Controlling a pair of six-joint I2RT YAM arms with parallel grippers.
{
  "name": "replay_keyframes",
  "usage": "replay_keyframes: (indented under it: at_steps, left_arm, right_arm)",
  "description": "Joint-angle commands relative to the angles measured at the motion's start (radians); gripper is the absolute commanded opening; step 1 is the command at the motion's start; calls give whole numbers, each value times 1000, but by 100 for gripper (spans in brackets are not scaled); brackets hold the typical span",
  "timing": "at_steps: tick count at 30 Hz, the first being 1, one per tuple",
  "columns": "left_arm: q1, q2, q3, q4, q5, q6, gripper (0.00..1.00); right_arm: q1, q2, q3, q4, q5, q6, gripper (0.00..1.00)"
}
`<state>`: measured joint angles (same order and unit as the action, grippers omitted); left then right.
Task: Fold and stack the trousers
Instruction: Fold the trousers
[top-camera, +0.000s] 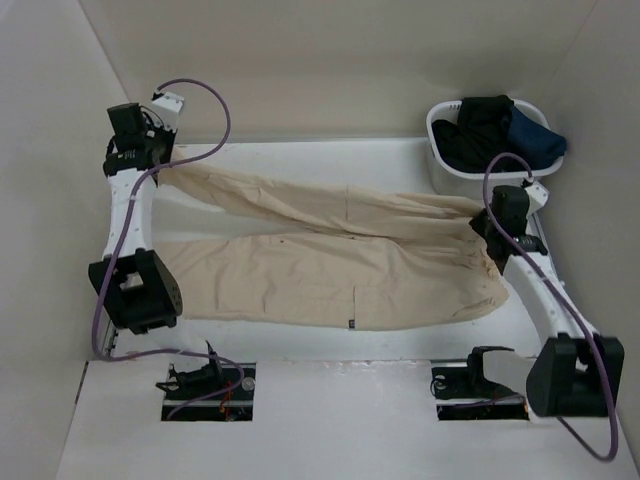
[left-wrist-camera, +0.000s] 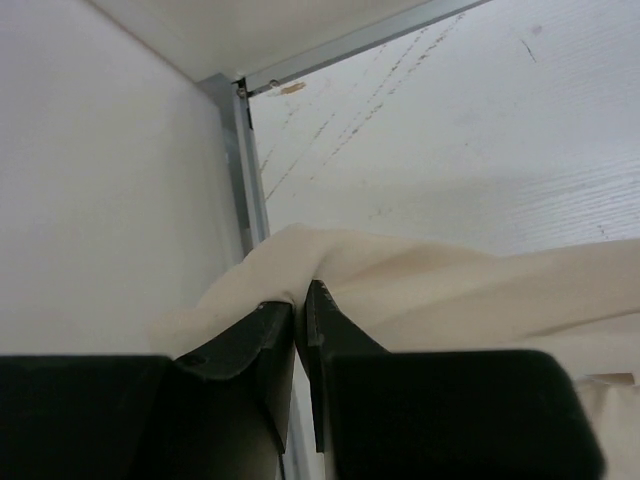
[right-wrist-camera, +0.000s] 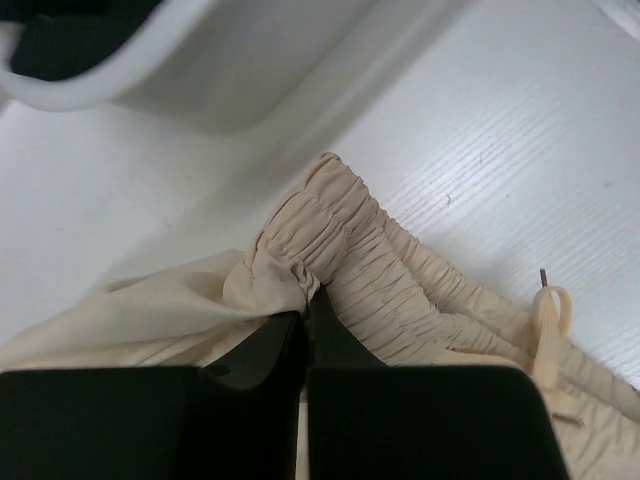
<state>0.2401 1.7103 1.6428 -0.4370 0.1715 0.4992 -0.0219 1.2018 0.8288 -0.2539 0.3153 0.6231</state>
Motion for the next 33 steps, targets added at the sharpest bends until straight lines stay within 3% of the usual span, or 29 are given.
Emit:
replay_keyframes:
  at_steps: [1, 6, 11, 15, 18, 22, 26, 29, 33]
  left_arm:
    - [34, -135, -35, 13, -3, 78, 8]
    - [78, -239, -142, 52, 2, 35, 10]
    - [74, -443, -496, -15, 8, 114, 11]
    - [75, -573, -684, -226, 22, 189, 12]
    - [106, -610, -745, -463, 80, 270, 25]
    - [176, -620, -671, -644, 204, 299, 41]
    - [287, -531, -490, -551, 302, 169, 59]
    - [322, -389, -397, -511, 275, 90, 59]
    - [334, -279, -412, -519, 163, 65, 59]
  right_arm:
    - [-42, -131, -68, 99, -51, -36, 0]
    - [-126, -249, -178, 151, -182, -40, 0]
    - [-112, -340, -287, 53, -186, 61, 8]
    - [-100, -441, -327, -45, -138, 116, 8]
    - [-115, -504, -353, -102, -133, 139, 8]
    - [-109, -484, -375, -102, -177, 130, 9]
    - [-100, -433, -388, -84, -180, 130, 12]
    - [-95, -420, -393, -79, -185, 124, 16]
    - [-95, -459, -382, -123, -219, 116, 45]
